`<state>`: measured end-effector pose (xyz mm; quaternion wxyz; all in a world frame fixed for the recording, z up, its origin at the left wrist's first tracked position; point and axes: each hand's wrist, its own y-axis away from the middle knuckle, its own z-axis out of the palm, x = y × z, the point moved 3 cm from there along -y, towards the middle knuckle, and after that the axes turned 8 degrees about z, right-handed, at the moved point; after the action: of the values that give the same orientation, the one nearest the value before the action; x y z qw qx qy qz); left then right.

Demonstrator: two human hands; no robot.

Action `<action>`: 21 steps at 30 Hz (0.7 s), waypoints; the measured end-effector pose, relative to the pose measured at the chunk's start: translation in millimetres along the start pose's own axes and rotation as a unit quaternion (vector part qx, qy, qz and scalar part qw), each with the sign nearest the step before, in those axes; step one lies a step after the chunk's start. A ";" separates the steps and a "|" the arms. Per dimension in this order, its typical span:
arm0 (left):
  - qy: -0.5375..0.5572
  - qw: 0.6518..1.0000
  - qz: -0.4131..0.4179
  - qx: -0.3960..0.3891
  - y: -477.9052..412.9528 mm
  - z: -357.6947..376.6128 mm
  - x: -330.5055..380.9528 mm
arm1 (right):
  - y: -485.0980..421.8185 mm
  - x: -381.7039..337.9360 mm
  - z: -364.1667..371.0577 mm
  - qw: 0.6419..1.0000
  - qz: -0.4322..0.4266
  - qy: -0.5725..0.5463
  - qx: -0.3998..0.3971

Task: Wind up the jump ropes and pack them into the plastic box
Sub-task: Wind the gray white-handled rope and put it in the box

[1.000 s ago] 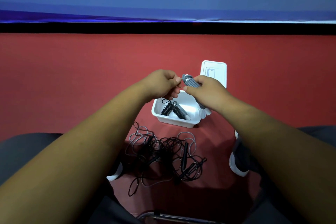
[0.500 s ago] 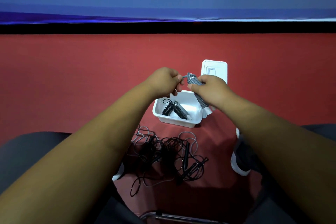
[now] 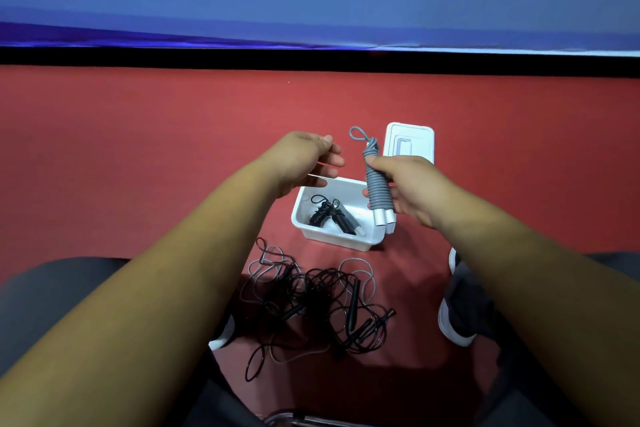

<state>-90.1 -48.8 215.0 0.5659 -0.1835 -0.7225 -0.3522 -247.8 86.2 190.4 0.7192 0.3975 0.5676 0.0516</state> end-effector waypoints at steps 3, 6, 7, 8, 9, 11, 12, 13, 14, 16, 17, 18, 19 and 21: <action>0.011 1.000 -0.005 0.005 -2.9 -2.3 0.5 | -2.0 -0.5 1.4 0.997 0.041 -0.057 -0.033; 0.013 1.000 -0.010 0.015 -8.3 -8.6 2.7 | -7.4 -4.5 2.2 0.991 0.076 -0.091 -0.060; 0.011 1.000 -0.012 0.018 -10.4 -11.2 2.9 | -10.3 -6.9 2.7 0.989 0.081 -0.104 -0.066; 0.007 1.000 -0.015 0.020 -12.7 -13.8 2.1 | -14.0 -8.6 4.3 0.987 0.084 -0.116 -0.071; 0.005 1.000 -0.019 0.022 -15.3 -16.9 0.2 | -18.2 -10.1 6.6 0.986 0.087 -0.125 -0.074; 0.003 0.999 -0.034 0.028 -22.2 -22.7 -6.4 | -29.4 -10.8 13.3 0.984 0.092 -0.133 -0.082; 0.001 0.999 -0.043 0.031 -26.5 -24.9 -11.4 | -36.6 -9.5 17.0 0.983 0.094 -0.134 -0.085; -0.001 0.998 -0.052 0.034 -29.8 -26.2 -15.6 | -43.2 -7.8 19.8 0.983 0.094 -0.131 -0.085; -0.005 0.997 -0.064 0.038 -35.5 -28.4 -22.5 | -52.6 -4.9 23.4 0.984 0.095 -0.128 -0.086; -0.013 0.995 -0.087 0.045 -44.3 -31.4 -35.7 | -71.1 2.9 26.9 0.984 0.095 -0.122 -0.084; -0.014 0.994 -0.100 0.048 -50.4 -33.0 -44.8 | -81.8 8.2 28.0 0.985 0.100 -0.118 -0.081; -0.014 0.992 -0.112 0.051 -57.3 -34.6 -54.5 | -93.2 14.1 28.7 0.985 0.105 -0.114 -0.077; -0.012 0.990 -0.125 0.055 -64.2 -35.8 -65.1 | -104.9 20.1 28.7 0.985 0.110 -0.112 -0.071; -0.010 0.987 -0.150 0.064 -76.9 -37.0 -86.9 | -129.1 33.4 27.2 0.986 0.119 -0.105 -0.051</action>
<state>-90.2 -116.3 113.7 0.5097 -0.0401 -0.7685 -0.3846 -261.4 2.2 84.2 0.7828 0.4280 0.4343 0.1239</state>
